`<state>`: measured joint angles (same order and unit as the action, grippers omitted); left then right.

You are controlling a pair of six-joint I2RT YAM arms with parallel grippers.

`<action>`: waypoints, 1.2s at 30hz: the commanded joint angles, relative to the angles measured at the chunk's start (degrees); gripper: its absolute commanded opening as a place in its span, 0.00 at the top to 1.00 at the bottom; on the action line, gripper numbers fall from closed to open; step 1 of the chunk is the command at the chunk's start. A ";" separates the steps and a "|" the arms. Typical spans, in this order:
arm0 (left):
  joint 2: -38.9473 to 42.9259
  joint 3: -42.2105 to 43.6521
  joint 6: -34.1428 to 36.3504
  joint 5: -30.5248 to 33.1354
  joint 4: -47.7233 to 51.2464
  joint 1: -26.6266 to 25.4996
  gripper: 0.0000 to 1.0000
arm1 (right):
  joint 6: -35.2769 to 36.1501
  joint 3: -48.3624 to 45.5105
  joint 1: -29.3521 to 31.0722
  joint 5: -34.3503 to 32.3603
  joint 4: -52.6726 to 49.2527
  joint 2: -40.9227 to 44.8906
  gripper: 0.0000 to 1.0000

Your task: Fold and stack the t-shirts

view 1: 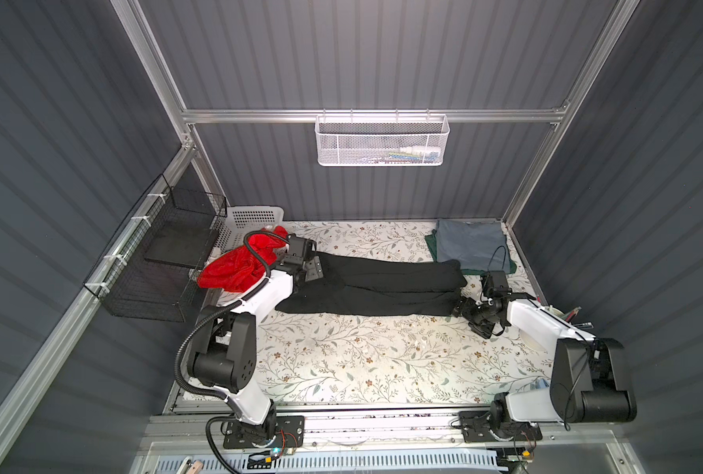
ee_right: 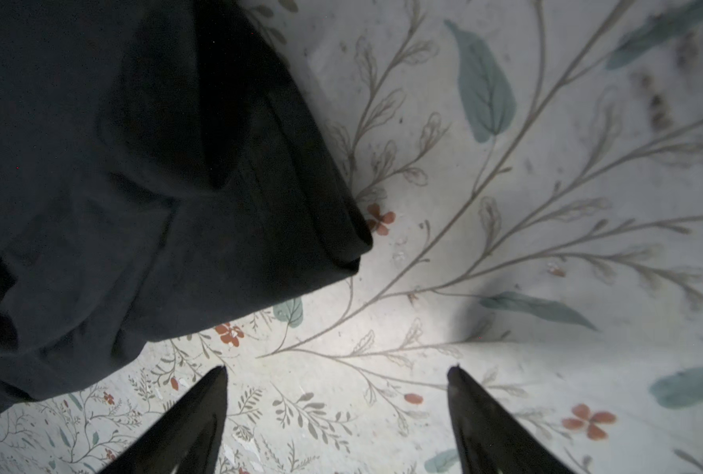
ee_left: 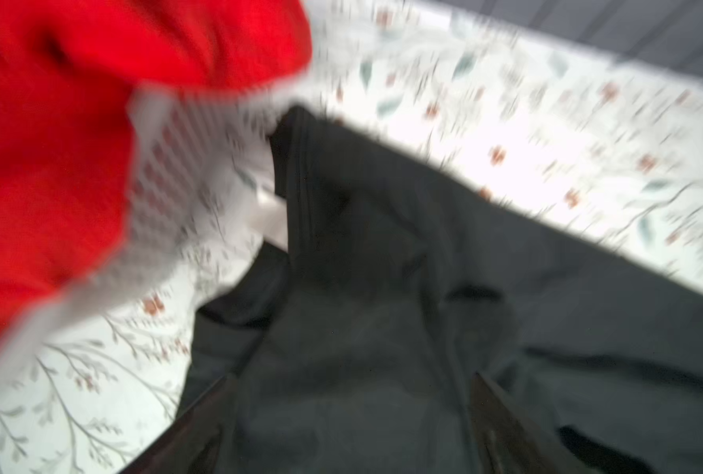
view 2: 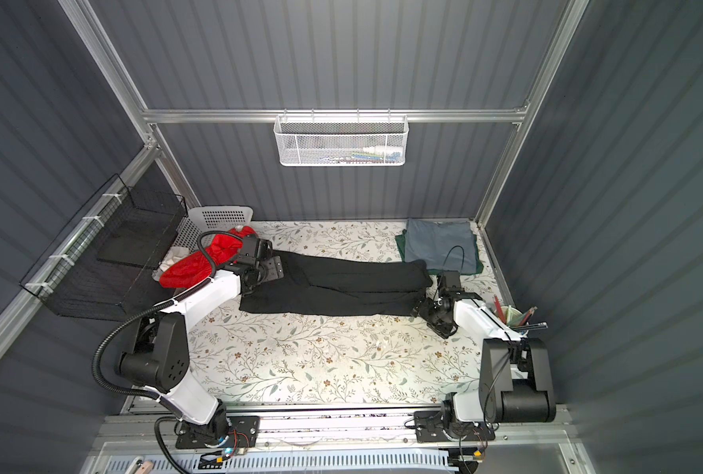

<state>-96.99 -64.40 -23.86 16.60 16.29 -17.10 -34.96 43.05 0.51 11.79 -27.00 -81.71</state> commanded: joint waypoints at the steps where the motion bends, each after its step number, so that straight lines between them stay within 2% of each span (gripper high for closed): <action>1: -2.71 2.17 -1.26 -1.91 -0.08 0.18 0.10 | -1.51 -0.70 0.02 -0.80 2.74 -1.42 0.21; 8: -7.48 0.51 -1.80 -4.89 -0.58 1.19 0.09 | -1.75 1.10 -0.03 -1.27 6.32 -6.17 0.25; 14: -8.97 -1.68 -0.87 -3.37 0.47 1.54 0.09 | -1.48 1.51 -0.07 -2.30 7.74 -8.10 0.36; 20: -9.68 -2.66 -0.14 -2.66 0.90 2.75 0.10 | -1.78 2.89 0.01 -1.18 9.40 -9.75 0.52; 29: -15.25 -6.09 0.67 -2.68 1.84 3.62 0.08 | -1.54 1.78 -0.02 -1.66 8.85 -8.63 0.98; 36: -20.73 -10.61 1.18 -1.78 3.86 5.48 0.08 | -1.52 -1.91 -0.03 -2.39 6.24 -4.14 1.00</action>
<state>-114.93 -74.98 -23.55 14.44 17.15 -12.62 -36.69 42.63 0.54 11.05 -17.89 -87.72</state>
